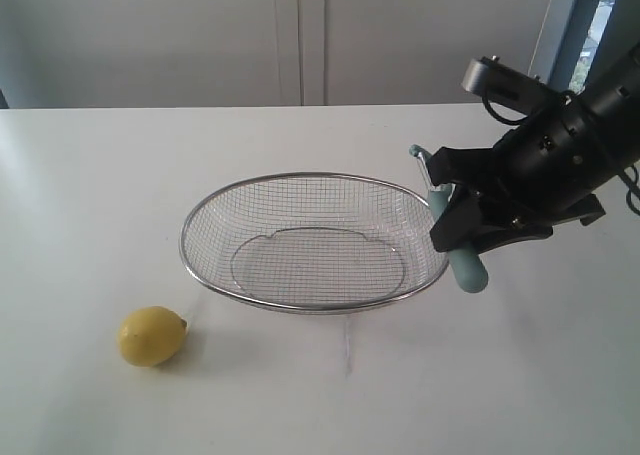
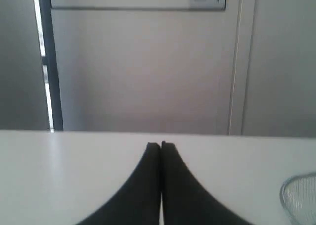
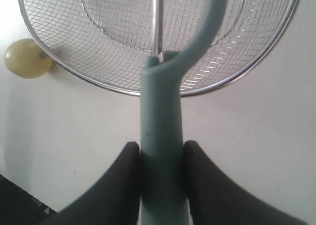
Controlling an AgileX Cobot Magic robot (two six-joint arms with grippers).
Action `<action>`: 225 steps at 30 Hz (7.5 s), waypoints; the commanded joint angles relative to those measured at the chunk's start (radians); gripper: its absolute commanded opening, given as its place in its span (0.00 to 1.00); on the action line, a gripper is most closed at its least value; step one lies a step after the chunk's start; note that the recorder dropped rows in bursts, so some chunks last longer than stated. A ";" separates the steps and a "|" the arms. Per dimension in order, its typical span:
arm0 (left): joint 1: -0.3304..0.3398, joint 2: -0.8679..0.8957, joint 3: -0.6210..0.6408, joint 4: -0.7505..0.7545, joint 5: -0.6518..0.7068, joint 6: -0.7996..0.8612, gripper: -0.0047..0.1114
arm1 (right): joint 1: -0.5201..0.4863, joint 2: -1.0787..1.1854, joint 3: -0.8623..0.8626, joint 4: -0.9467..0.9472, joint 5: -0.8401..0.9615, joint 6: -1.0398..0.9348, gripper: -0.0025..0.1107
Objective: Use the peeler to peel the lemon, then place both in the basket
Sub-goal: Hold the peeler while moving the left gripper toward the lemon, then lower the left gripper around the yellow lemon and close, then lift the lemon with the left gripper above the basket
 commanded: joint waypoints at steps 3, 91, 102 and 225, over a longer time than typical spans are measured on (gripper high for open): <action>-0.005 -0.004 0.002 0.001 -0.305 -0.063 0.04 | 0.003 -0.010 0.002 0.005 -0.007 -0.012 0.02; -0.473 1.478 -0.986 -0.139 0.935 1.068 0.76 | 0.003 -0.010 0.002 0.005 -0.026 -0.012 0.02; -0.471 1.607 -0.986 -0.099 0.888 0.967 0.76 | 0.003 -0.010 0.002 0.005 -0.026 -0.012 0.02; -0.471 1.321 -0.988 -0.644 0.704 1.172 0.04 | 0.003 -0.007 0.002 0.036 -0.091 -0.017 0.02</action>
